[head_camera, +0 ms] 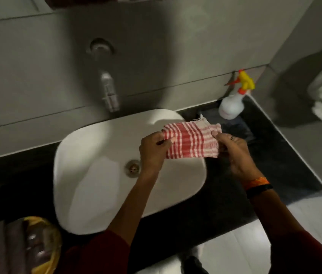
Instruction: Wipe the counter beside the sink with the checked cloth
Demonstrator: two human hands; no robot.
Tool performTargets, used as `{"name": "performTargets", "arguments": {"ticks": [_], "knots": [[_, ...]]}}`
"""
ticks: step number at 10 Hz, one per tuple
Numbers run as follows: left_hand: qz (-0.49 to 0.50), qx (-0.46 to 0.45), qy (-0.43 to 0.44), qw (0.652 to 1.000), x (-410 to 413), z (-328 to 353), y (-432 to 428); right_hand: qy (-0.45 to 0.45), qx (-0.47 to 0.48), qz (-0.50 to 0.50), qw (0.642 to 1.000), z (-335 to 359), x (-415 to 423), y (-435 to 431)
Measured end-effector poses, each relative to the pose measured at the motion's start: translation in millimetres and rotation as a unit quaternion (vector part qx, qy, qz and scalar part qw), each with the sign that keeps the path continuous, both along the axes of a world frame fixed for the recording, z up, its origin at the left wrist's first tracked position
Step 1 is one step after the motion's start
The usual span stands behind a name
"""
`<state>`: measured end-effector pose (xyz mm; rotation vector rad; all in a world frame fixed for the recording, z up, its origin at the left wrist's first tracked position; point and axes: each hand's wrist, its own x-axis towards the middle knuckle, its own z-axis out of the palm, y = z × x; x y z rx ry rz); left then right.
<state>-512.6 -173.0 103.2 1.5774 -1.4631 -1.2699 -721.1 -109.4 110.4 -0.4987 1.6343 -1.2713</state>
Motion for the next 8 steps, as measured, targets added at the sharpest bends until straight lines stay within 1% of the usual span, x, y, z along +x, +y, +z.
{"name": "performTargets", "arguments": {"ticks": [1, 2, 3, 4, 5, 6, 7, 8], "knots": [[-0.007, -0.003, 0.01, 1.0, -86, -2, -1, 0.018, 0.005, -0.037, 0.999, -4, -83, -4], [-0.022, 0.032, 0.025, 0.999, -153, -12, -5, 0.038, 0.007, -0.057, 0.998, -14, -148, -19], [-0.009, 0.048, -0.007, 0.999, -197, -31, -20, 0.082, 0.007, -0.036, 0.996, -40, -193, -42], [-0.011, 0.042, -0.03, 0.999, -222, -53, -28, 0.178, 0.054, -0.011, 0.983, -72, -219, -61], [-0.026, -0.003, -0.052, 0.998, -238, -76, -30, 0.305, 0.11, 0.069, 0.943, -102, -233, -68], [-0.033, 0.028, -0.142, 0.989, -245, -99, -23, 0.414, 0.158, 0.19, 0.876, -117, -231, -63], [-0.187, -0.052, -0.306, 0.932, -238, -122, -16, 0.543, 0.174, 0.194, 0.798, -121, -219, -59], [-0.187, -0.131, -0.296, 0.927, -234, -122, -17, 0.599, 0.096, 0.18, 0.774, -112, -199, -64]]}}
